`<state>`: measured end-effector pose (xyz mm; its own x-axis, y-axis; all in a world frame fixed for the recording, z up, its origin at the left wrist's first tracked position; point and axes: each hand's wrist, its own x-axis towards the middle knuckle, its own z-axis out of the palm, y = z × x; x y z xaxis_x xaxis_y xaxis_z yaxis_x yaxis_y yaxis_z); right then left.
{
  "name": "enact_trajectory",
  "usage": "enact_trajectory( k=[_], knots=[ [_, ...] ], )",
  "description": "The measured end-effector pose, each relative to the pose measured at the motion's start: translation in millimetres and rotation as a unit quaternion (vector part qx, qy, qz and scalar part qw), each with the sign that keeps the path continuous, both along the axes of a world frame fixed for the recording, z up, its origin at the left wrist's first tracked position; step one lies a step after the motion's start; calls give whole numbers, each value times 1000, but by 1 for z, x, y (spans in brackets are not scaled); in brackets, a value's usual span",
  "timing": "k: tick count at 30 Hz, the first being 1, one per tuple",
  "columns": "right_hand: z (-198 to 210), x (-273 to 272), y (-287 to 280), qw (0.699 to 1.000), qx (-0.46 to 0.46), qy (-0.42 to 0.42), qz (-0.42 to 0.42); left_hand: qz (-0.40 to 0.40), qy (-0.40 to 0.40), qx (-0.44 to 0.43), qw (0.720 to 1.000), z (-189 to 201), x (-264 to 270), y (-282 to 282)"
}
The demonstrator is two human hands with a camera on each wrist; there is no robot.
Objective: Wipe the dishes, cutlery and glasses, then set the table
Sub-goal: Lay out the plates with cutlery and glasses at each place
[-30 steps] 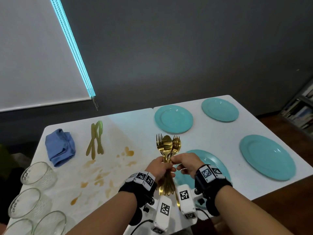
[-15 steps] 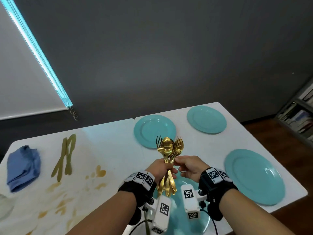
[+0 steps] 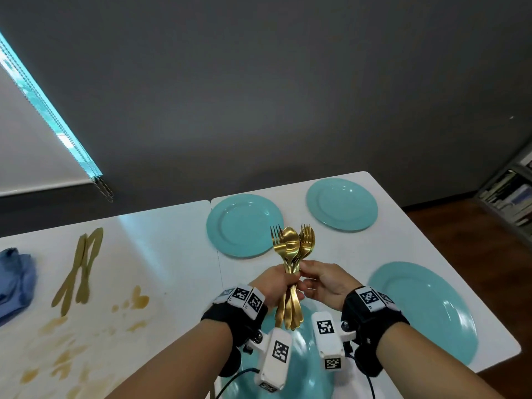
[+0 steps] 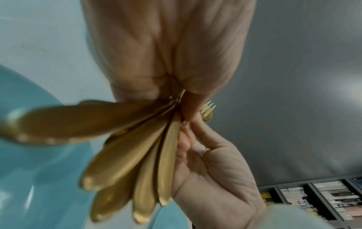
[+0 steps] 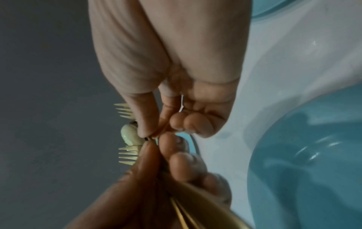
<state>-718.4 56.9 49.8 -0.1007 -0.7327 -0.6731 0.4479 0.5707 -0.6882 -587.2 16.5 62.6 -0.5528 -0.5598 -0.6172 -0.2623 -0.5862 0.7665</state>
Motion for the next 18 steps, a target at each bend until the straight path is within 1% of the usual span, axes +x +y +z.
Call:
enact_trajectory(
  k=[4, 9, 13, 18],
  knots=[
    [-4, -12, 0, 999, -36, -24, 7, 3, 14, 7, 1000, 3, -11, -1],
    [-8, -21, -4, 996, -76, -46, -22, 1, 20, -1, 1000, 2, -24, -3],
    [-10, -28, -6, 996, -77, -22, -37, 4, 4, -18, 1000, 4, -33, -5],
    [-11, -42, -8, 993, -40, 31, -104, 8, -64, -40, 997, -2, -36, -5]
  ],
)
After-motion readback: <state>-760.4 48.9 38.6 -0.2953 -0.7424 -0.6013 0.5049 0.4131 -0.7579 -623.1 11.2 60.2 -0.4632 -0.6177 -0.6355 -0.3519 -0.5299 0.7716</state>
